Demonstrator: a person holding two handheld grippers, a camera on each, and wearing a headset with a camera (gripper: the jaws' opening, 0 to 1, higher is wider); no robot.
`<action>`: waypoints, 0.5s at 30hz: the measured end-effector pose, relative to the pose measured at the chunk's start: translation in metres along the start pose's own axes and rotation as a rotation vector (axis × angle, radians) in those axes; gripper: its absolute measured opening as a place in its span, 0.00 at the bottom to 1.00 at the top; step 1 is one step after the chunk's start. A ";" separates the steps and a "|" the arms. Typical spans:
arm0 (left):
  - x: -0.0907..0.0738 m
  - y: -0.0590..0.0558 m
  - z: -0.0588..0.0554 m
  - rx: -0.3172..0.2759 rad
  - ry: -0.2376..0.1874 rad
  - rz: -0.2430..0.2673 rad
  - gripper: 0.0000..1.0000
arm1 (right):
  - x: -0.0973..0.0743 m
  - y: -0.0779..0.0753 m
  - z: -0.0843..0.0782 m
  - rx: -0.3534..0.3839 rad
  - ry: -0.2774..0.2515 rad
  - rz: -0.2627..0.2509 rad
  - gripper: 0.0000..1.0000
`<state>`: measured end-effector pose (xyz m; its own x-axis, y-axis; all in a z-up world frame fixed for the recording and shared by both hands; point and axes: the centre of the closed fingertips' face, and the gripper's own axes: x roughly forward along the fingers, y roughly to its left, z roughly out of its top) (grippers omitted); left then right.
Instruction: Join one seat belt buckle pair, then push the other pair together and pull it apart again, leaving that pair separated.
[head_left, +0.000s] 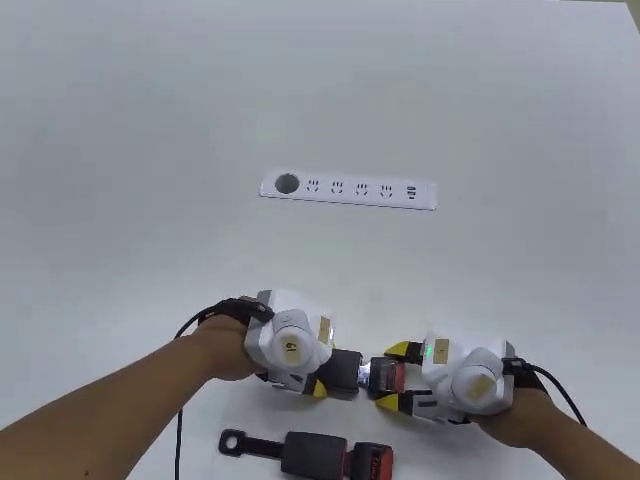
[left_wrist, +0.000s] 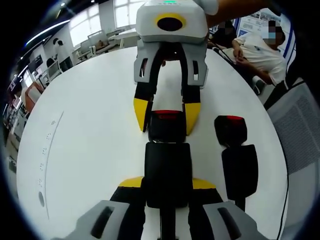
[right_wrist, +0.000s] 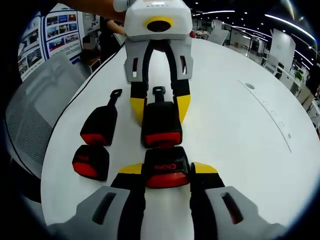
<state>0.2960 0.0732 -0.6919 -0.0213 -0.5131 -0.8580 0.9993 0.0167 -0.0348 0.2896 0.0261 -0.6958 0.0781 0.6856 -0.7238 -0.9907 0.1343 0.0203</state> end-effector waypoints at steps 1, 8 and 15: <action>0.000 0.000 0.000 -0.001 0.000 -0.001 0.33 | -0.001 0.000 -0.002 0.001 -0.004 0.002 0.31; 0.001 0.001 -0.001 -0.021 -0.012 0.005 0.32 | -0.002 -0.001 0.000 0.012 0.007 -0.010 0.31; 0.001 0.000 -0.001 -0.050 -0.024 0.012 0.32 | -0.001 -0.004 -0.001 0.014 0.018 -0.009 0.31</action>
<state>0.2959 0.0733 -0.6937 -0.0084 -0.5334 -0.8458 0.9965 0.0654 -0.0511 0.2936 0.0239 -0.6960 0.0848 0.6716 -0.7360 -0.9883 0.1506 0.0236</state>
